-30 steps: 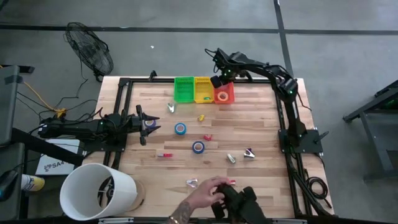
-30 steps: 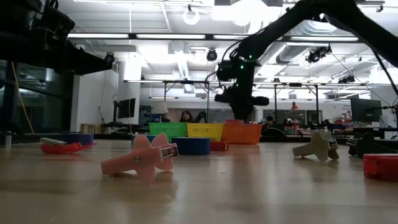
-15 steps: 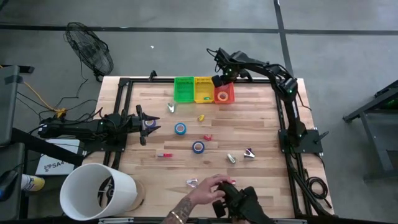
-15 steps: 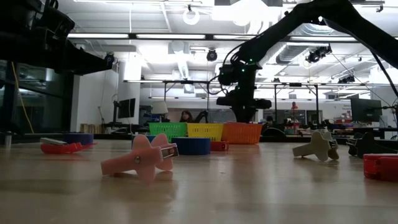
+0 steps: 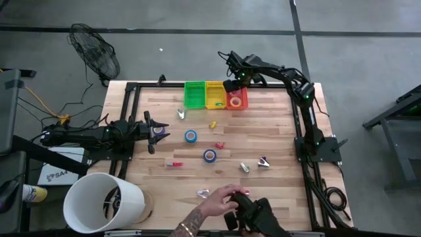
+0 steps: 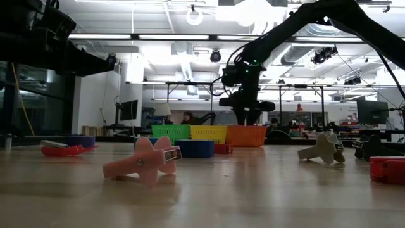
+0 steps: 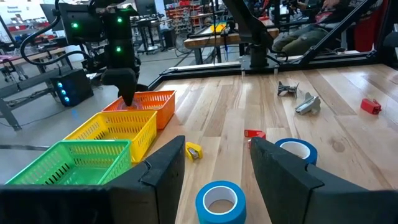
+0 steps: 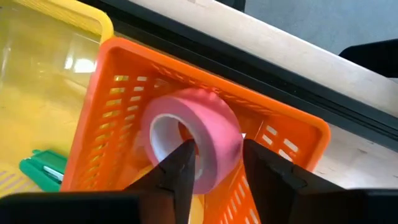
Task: Pick and place Stapler, Stapler remover, tape
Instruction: Put the pink tape into the orange bin, then put the dark gray staple remover into the green bin
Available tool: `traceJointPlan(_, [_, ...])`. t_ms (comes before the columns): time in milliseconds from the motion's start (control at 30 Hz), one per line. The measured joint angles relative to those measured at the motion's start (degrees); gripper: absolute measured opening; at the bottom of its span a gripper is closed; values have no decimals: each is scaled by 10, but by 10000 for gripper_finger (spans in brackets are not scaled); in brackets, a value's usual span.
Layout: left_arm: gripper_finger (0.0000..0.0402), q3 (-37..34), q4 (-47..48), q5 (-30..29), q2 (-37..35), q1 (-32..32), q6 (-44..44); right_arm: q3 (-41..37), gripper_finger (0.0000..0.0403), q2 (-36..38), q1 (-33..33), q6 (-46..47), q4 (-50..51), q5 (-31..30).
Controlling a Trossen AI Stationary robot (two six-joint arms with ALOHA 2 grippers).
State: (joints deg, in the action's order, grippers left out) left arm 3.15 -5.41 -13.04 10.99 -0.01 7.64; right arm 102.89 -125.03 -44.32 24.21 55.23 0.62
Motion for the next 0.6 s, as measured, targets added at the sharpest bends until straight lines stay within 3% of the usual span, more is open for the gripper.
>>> traceJointPlan(400, [179, 0, 0, 0, 0, 0, 0, 18, 147, 1, 0, -3, -5, 23])
traceJointPlan(600, [179, 0, 0, 0, 0, 0, 0, 35, 147, 42, 11, -44, 34, 25])
